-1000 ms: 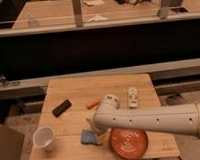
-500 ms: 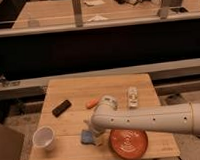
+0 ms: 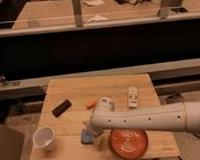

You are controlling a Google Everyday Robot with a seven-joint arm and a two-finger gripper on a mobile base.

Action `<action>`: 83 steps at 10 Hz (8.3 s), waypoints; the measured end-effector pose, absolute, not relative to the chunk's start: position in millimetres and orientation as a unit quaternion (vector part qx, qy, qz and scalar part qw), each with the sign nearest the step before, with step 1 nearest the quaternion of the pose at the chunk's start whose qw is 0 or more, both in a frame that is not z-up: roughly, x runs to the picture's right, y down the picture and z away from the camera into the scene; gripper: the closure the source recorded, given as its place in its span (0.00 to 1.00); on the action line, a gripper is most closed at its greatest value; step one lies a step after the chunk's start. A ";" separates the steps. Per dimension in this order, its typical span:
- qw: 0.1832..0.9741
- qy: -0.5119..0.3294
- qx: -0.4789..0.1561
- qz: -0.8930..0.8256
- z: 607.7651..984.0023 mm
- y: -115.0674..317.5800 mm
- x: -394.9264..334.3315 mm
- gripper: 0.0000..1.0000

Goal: Place the white sponge in the ceramic bowl

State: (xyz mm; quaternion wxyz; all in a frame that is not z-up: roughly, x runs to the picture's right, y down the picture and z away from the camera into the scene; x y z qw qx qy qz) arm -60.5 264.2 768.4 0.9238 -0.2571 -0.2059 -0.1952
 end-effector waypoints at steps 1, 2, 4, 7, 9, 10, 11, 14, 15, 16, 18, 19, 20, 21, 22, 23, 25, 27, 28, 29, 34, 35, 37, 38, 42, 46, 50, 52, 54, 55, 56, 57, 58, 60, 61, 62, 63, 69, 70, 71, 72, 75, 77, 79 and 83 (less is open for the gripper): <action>0.924 -0.204 -0.258 -0.196 769.8 264.9 -62.4 0.20; 0.924 -0.201 -0.260 -0.197 773.0 267.1 -63.9 0.20; 0.924 -0.197 -0.263 -0.196 780.4 272.0 -65.9 0.20; 0.924 -0.195 -0.267 -0.194 785.1 275.0 -66.8 0.20; 0.924 -0.195 -0.267 -0.194 789.0 277.4 -67.9 0.24; 0.923 -0.195 -0.268 -0.193 791.8 279.2 -68.0 0.34; 0.923 -0.195 -0.269 -0.193 794.0 280.3 -68.7 0.46; 0.923 -0.194 -0.270 -0.192 794.7 280.6 -68.6 0.61; 0.923 -0.194 -0.270 -0.192 794.1 280.1 -68.0 0.65; 0.923 -0.194 -0.270 -0.193 794.1 280.3 -68.2 0.76; 0.923 -0.194 -0.271 -0.193 795.2 280.7 -68.6 0.89; 0.922 -0.195 -0.271 -0.193 798.6 283.3 -71.0 0.97; 0.923 -0.196 -0.270 -0.192 797.8 282.1 -71.2 0.99; 0.923 -0.196 -0.271 -0.193 796.2 281.5 -70.9 0.99; 0.922 -0.195 -0.273 -0.193 795.6 282.0 -70.0 0.99; 0.922 -0.193 -0.274 -0.192 795.1 281.8 -68.8 0.99; 0.923 -0.189 -0.278 -0.189 794.2 278.3 -66.1 0.99; 0.923 -0.190 -0.279 -0.187 797.5 280.3 -70.8 0.99; 0.923 -0.190 -0.279 -0.185 797.4 279.3 -69.7 0.99; 0.923 -0.189 -0.279 -0.186 797.5 279.4 -69.9 0.99; 0.923 -0.184 -0.284 -0.185 786.2 270.7 -72.0 0.99; 0.923 -0.183 -0.284 -0.184 785.4 269.9 -71.7 0.99; 0.924 -0.180 -0.285 -0.181 780.8 266.2 -70.0 0.99; 0.925 -0.177 -0.285 -0.179 777.3 264.1 -68.0 0.99; 0.925 -0.172 -0.287 -0.178 768.2 259.1 -70.3 0.99; 0.928 -0.166 -0.287 -0.170 753.0 245.0 -67.2 0.99; 0.932 -0.158 -0.282 -0.163 741.3 234.3 -66.8 0.99; 0.933 -0.156 -0.280 -0.161 736.0 230.6 -66.4 0.99; 0.935 -0.154 -0.276 -0.157 731.9 227.2 -65.5 0.99; 0.937 -0.153 -0.275 -0.155 729.3 224.9 -64.2 0.99; 0.938 -0.152 -0.274 -0.152 728.5 224.1 -62.6 0.99; 0.939 -0.151 -0.271 -0.148 726.9 223.2 -60.3 0.99; 0.940 -0.150 -0.270 -0.145 725.5 222.8 -58.0 0.99; 0.943 -0.149 -0.264 -0.137 722.9 221.7 -52.1 0.99; 0.944 -0.148 -0.262 -0.132 721.7 221.0 -47.0 0.99; 0.946 -0.148 -0.261 -0.127 721.4 221.5 -42.4 0.99; 0.947 -0.148 -0.259 -0.119 720.9 222.0 -37.0 0.99; 0.953 -0.145 -0.257 -0.072 718.6 224.1 2.3 0.99; 0.953 -0.146 -0.257 -0.066 718.7 224.8 10.7 0.99; 0.954 -0.146 -0.257 -0.059 719.2 226.1 20.0 0.99; 0.954 -0.145 -0.257 -0.052 719.6 228.3 26.5 0.99; 0.954 -0.147 -0.260 -0.034 719.5 233.8 40.6 0.99; 0.953 -0.149 -0.263 -0.027 718.9 240.4 47.5 0.99; 0.951 -0.153 -0.266 -0.023 721.3 244.4 52.1 0.99; 0.951 -0.151 -0.269 -0.015 726.1 246.6 62.7 0.99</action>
